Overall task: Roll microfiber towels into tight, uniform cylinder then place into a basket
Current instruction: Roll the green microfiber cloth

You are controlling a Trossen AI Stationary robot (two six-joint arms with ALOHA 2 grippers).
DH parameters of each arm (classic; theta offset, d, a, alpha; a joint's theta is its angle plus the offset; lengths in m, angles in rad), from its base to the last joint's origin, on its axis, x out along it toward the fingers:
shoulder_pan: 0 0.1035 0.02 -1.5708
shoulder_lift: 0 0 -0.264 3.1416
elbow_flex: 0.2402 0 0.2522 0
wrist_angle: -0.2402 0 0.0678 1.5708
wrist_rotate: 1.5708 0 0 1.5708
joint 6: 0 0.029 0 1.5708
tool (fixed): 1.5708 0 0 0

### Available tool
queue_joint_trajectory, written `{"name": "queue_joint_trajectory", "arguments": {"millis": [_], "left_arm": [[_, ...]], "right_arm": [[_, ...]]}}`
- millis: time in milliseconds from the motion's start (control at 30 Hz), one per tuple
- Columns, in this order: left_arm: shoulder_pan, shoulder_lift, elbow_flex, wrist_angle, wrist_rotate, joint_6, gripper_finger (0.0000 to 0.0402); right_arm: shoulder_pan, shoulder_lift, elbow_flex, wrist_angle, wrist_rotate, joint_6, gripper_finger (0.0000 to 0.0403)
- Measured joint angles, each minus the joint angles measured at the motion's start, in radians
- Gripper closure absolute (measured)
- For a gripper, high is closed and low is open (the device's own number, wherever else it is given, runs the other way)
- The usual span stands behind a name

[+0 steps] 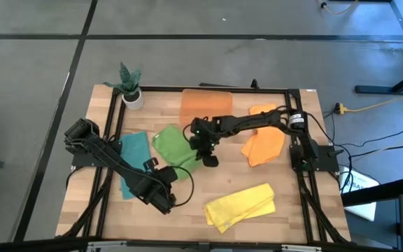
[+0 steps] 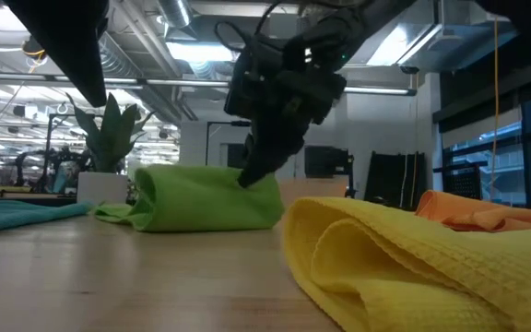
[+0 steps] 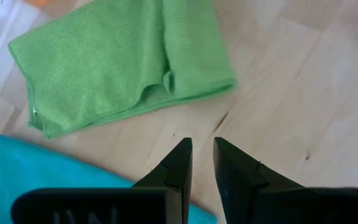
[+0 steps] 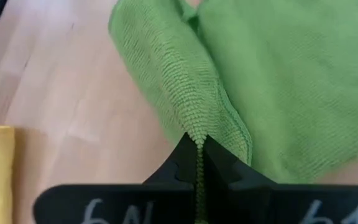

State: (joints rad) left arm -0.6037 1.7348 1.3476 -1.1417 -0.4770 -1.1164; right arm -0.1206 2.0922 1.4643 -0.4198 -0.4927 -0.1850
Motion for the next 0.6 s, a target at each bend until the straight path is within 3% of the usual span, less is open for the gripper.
{"name": "queue_joint_trajectory", "arguments": {"millis": [600], "left_arm": [[0.001, 0.000, 0.000, 0.010, 0.000, 0.001, 0.0344]], "right_arm": [[-0.030, 0.073, 0.000, 0.071, 0.033, -0.005, 0.0388]]}}
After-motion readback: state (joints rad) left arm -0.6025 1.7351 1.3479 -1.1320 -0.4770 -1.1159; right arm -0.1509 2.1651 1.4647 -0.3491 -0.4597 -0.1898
